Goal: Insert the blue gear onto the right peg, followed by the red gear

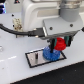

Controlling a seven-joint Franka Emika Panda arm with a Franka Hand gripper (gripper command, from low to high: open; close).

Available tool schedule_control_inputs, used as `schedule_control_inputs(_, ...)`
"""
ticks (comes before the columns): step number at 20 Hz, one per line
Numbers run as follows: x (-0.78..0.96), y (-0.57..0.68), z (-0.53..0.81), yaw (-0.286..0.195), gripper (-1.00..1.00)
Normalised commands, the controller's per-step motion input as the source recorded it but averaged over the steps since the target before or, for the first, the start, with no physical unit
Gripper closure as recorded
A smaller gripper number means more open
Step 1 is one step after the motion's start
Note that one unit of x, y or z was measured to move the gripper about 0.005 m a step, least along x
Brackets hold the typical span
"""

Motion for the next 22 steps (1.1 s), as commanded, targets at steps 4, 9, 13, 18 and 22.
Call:
schedule_control_inputs(4, 0.05, -0.15, -0.1, 0.0, 1.0)
schedule_control_inputs(9, 0.1, -0.14, -0.12, 0.0, 1.0)
schedule_control_inputs(13, 0.01, -0.02, 0.12, 0.0, 1.0)
schedule_control_inputs(18, 0.03, 0.0, 0.44, 0.0, 1.0)
schedule_control_inputs(22, 0.07, 0.01, 0.25, 0.0, 1.0)
